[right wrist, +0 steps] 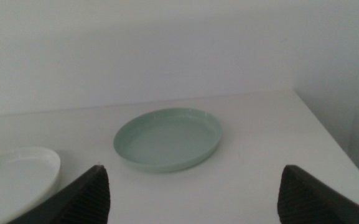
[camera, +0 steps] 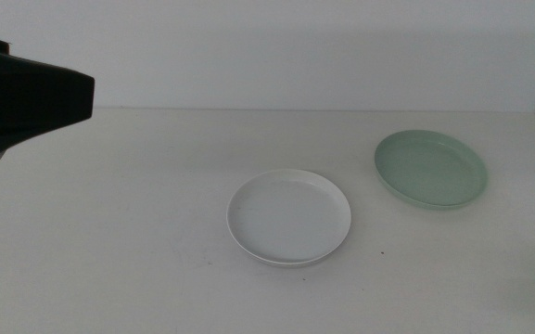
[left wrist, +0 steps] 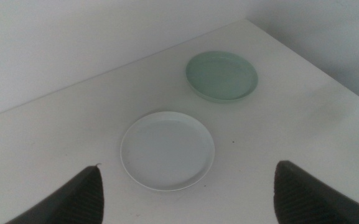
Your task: Stack the three bowls on top of each other.
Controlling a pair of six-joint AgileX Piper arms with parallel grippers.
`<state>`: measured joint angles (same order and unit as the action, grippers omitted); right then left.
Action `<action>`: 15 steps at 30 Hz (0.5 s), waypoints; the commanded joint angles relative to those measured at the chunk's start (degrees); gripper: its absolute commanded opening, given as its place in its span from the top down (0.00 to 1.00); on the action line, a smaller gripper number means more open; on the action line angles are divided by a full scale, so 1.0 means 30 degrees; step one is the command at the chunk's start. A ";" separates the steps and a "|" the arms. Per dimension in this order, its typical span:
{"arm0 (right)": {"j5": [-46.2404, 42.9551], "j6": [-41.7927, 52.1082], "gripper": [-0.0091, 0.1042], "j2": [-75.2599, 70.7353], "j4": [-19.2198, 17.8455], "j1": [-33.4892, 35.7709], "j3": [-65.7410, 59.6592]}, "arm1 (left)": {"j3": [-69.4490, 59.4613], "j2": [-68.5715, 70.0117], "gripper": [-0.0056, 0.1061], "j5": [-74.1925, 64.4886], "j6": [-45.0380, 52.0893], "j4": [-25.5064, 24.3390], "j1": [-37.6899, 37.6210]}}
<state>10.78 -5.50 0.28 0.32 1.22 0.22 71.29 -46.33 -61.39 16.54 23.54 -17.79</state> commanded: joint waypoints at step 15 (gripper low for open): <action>0.4311 -0.1070 0.10 0.8105 -0.0241 -0.0093 0.7522 | -0.0110 0.0101 0.11 0.0261 -0.0116 0.0142 0.0018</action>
<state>17.52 -8.33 19.40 0.00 1.22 18.47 71.29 -46.33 -61.39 16.54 23.65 -17.79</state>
